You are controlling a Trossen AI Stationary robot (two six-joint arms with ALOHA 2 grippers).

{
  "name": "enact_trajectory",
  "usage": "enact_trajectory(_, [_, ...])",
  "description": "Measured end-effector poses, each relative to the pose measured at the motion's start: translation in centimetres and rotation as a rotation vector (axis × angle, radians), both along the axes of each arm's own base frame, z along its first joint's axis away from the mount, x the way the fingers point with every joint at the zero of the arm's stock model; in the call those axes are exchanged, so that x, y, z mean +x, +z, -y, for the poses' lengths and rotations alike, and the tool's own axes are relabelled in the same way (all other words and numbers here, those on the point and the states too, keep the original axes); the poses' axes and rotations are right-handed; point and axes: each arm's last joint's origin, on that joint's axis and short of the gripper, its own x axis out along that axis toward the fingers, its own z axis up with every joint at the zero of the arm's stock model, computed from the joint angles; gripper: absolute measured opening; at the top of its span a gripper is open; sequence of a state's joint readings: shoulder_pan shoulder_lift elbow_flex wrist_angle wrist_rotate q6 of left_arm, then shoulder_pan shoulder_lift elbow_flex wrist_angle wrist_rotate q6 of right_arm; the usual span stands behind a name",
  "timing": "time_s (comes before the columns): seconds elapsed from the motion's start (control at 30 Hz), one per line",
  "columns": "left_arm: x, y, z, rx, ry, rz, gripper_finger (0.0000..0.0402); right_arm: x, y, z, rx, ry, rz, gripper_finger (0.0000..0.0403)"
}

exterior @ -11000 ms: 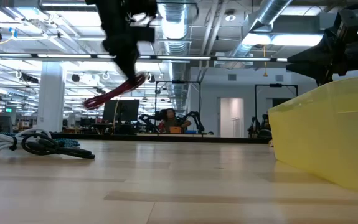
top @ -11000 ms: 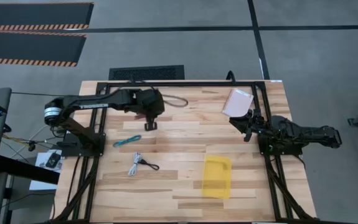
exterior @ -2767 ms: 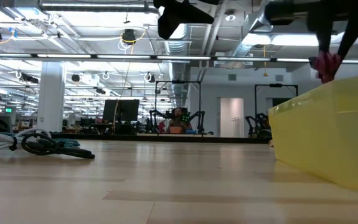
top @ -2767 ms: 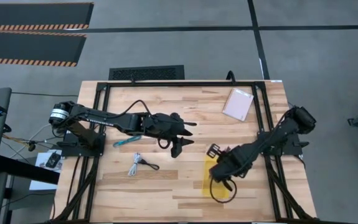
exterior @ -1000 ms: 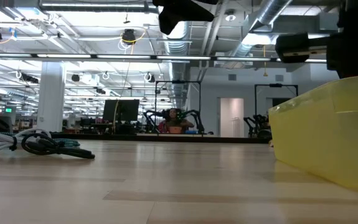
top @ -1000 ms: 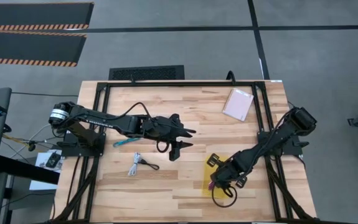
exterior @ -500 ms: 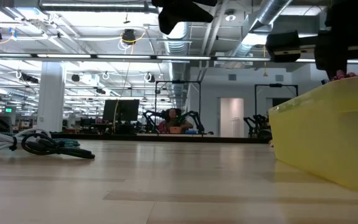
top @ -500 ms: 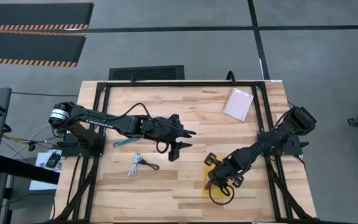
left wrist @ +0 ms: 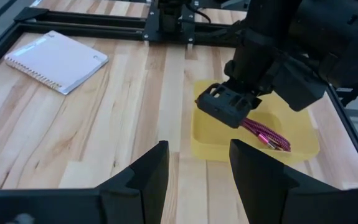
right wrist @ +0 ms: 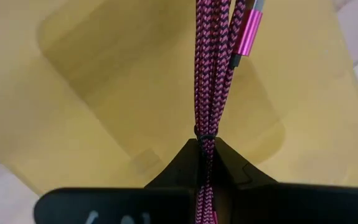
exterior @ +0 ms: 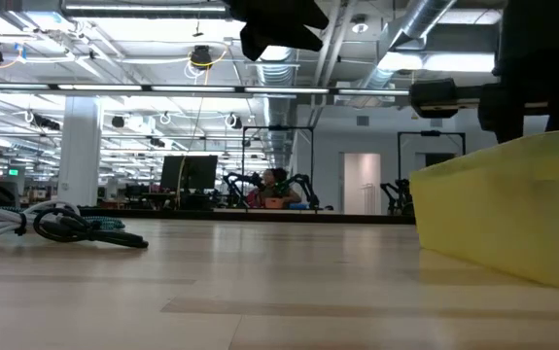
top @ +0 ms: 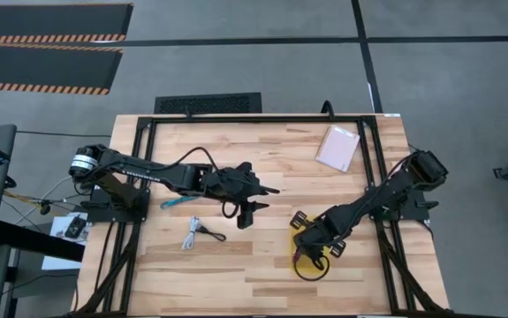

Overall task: Pick and place USB-C Cables
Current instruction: Put the black pink charger cable into the yellow bin, then put the black charger cable into the yellow bin

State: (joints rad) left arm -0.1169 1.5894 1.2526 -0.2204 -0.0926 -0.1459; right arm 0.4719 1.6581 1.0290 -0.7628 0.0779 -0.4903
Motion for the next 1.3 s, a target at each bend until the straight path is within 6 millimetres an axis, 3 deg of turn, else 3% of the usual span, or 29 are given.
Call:
enact_trajectory(0.23, [0.0, 0.0, -0.1, 0.006, 0.018, 0.001, 0.0157, -0.5, -1.1, 0.6, -0.022, 0.065, -0.02, 0.0036])
enact_trajectory(0.57, [0.0, -0.1, -0.1, 0.01, 0.024, -0.007, 0.0157, -0.2, -1.2, 0.5, -0.02, 0.126, 0.015, 0.0045])
enact_trajectory(0.83, [-0.1, -0.2, 0.0, 0.011, -0.001, -0.022, 0.0157, 0.3, -1.1, 0.6, -0.003, 0.111, 0.059, 0.0123])
enact_trajectory(1.0, [-0.4, -0.6, 0.1, -0.004, -0.014, -0.077, 0.0157, 0.6, -1.0, 1.0, 0.017, 0.016, 0.063, 0.0179])
enact_trajectory(1.13, [-1.4, -0.7, 0.4, -0.017, -0.026, -0.153, 0.0157, 1.3, 0.1, 1.1, 0.031, -0.088, 0.074, 0.0207])
enact_trajectory(1.3, [-3.5, 0.0, 0.5, -0.067, 0.012, -0.253, 0.0157, 2.6, 3.3, 1.2, 0.023, -0.254, 0.099, 0.0219])
